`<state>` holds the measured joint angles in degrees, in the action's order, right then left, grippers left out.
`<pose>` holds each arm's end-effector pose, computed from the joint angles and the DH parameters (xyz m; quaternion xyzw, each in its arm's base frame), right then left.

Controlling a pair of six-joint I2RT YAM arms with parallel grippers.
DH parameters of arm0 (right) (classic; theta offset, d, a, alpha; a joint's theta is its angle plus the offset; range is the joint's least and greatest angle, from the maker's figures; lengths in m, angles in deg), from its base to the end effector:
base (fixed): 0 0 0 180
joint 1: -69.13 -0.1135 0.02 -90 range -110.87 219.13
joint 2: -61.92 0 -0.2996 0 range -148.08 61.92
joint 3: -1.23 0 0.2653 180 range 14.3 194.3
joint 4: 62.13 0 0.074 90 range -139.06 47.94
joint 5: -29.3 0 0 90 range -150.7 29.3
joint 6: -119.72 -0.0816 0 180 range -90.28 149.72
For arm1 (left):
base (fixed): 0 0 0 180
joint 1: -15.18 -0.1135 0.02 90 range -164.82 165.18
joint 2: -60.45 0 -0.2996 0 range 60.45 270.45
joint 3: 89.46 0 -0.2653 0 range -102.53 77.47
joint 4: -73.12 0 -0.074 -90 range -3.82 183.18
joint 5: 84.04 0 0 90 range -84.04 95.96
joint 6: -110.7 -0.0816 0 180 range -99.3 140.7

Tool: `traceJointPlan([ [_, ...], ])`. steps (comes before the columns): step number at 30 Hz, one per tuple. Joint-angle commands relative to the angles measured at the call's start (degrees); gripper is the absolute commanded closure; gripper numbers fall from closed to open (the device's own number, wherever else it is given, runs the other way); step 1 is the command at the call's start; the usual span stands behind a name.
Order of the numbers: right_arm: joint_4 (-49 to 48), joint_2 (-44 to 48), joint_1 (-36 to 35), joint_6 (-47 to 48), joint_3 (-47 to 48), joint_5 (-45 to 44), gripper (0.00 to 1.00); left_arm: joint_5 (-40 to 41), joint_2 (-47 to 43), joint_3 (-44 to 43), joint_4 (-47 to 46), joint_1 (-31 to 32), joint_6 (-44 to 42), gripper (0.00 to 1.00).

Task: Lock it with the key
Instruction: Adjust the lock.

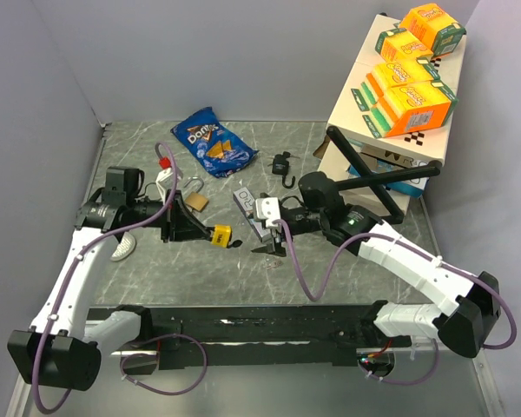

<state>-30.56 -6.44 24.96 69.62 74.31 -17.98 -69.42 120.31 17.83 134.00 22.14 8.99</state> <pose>0.1719 0.2442 0.3533 -0.6729 0.4616 0.3283 0.4757 0.1805 -0.1016 0.3613 0.3359 0.6935 -0.5586 0.3068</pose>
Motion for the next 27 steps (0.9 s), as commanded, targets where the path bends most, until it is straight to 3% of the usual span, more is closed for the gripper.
traceJointPlan([
  [1, -2.5, 2.6, -2.2, 0.6, 1.4, 2.8, 0.21, -7.2, 0.1, -3.2, -2.0, 1.8, 0.7, 0.99],
  [9, -3.2, 2.9, -3.7, -4.7, 3.4, 4.6, 0.53, -9.2, 0.9, -3.0, -3.9, 2.4, 2.3, 0.99],
  [27, -3.9, 4.2, -4.4, -4.3, 2.2, 4.2, 0.68, -8.7, 1.1, -2.2, -7.8, 2.4, 5.5, 0.99],
])
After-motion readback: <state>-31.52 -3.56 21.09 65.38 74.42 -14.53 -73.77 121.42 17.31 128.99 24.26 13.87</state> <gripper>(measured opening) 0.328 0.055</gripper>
